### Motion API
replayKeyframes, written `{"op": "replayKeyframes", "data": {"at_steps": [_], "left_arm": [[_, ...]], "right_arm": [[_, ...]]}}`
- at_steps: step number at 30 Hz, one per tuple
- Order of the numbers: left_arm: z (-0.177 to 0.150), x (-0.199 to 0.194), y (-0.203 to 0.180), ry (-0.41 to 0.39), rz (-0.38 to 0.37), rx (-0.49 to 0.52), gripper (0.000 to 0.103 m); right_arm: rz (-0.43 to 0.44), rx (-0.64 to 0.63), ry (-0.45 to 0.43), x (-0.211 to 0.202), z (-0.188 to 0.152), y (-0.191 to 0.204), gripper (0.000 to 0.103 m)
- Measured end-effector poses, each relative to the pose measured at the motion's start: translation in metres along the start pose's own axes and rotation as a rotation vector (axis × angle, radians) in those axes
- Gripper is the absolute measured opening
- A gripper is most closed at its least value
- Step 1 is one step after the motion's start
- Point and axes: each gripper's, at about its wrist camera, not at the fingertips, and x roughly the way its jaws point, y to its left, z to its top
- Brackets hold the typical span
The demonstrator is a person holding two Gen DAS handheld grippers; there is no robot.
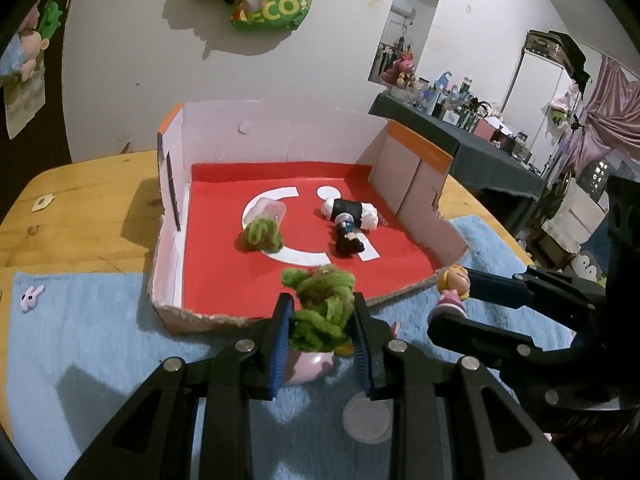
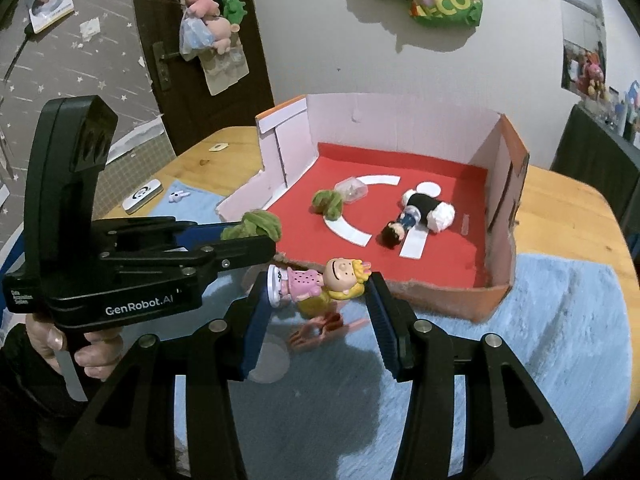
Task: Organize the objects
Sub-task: 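Carry the doll with the right tool while the left tool carries the pom-pom into the red box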
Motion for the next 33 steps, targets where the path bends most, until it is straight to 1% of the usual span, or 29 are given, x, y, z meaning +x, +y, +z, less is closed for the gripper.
{"op": "replayKeyframes", "data": {"at_steps": [6, 13, 21, 24, 31, 33], "left_arm": [[0.01, 0.009, 0.001, 0.022, 0.007, 0.013, 0.03], [0.022, 0.021, 0.004, 0.047, 0.002, 0.022, 0.029], [0.027, 0.038, 0.007, 0.098, 0.003, 0.028, 0.03], [0.029, 0.044, 0.009, 0.117, 0.003, 0.025, 0.03], [0.03, 0.06, 0.015, 0.175, -0.01, 0.019, 0.03], [0.03, 0.064, 0.016, 0.188, -0.011, 0.018, 0.03]], "right_arm": [[-0.011, -0.013, 0.008, 0.005, 0.013, -0.007, 0.045], [-0.047, -0.032, 0.051, 0.019, 0.029, -0.022, 0.045], [-0.071, -0.055, 0.164, 0.051, 0.033, -0.036, 0.045], [-0.088, -0.04, 0.192, 0.059, 0.034, -0.042, 0.045], [-0.112, -0.055, 0.265, 0.078, 0.034, -0.05, 0.045], [-0.107, -0.051, 0.272, 0.081, 0.034, -0.052, 0.045]]}}
